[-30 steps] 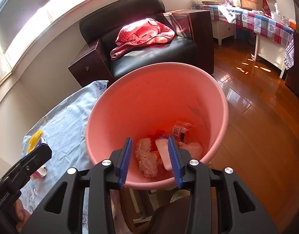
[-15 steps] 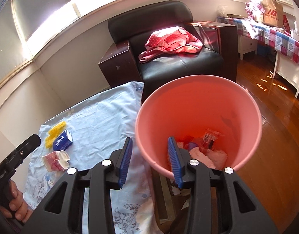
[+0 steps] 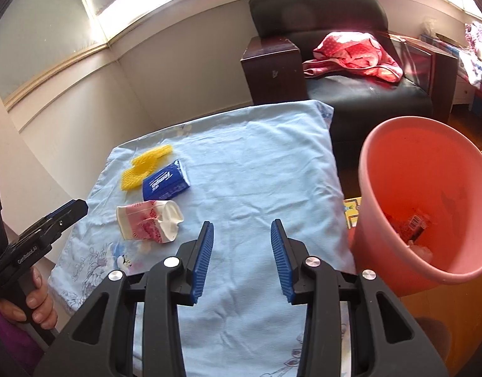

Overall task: Collect trash
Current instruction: 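Move both open tools back over the yellow foam nets on the table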

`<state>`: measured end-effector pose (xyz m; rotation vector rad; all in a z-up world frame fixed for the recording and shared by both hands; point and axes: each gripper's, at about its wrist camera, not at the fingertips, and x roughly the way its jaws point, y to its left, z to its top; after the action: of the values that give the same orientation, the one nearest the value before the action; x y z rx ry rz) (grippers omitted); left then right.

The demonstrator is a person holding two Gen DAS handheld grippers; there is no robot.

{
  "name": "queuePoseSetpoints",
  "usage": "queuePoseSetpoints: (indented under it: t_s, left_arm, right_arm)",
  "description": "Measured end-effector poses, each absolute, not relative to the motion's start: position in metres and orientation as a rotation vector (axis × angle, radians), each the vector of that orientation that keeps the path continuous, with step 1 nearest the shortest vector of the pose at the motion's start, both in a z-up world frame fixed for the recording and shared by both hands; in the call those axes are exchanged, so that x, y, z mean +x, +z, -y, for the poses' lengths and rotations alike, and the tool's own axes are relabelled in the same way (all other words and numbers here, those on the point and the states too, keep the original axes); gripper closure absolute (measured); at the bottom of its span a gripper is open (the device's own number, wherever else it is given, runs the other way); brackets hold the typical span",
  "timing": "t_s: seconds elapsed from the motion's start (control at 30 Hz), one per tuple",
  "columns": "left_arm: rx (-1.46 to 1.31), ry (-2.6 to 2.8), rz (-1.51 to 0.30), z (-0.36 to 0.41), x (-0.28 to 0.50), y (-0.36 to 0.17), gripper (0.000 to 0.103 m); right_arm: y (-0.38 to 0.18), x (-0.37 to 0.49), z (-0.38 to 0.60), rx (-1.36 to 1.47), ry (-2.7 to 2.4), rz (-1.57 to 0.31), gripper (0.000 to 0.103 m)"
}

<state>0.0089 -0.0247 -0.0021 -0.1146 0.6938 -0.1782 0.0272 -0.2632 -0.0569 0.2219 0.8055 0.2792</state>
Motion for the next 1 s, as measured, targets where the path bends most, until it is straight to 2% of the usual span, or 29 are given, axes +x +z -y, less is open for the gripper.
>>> queuePoseSetpoints:
  t_s: [0.5,1.0]
  left_arm:
    - [-0.141,-0.096,-0.741,-0.007,0.022,-0.026,0.055]
    - [-0.248,-0.007,-0.797,-0.037,0.123,-0.035,0.055]
  right_arm:
    - [-0.076,0.038,0.213,0.168,0.368,-0.891,0.064]
    - [-0.067,0.061,0.211,0.206,0.399,-0.869,0.064]
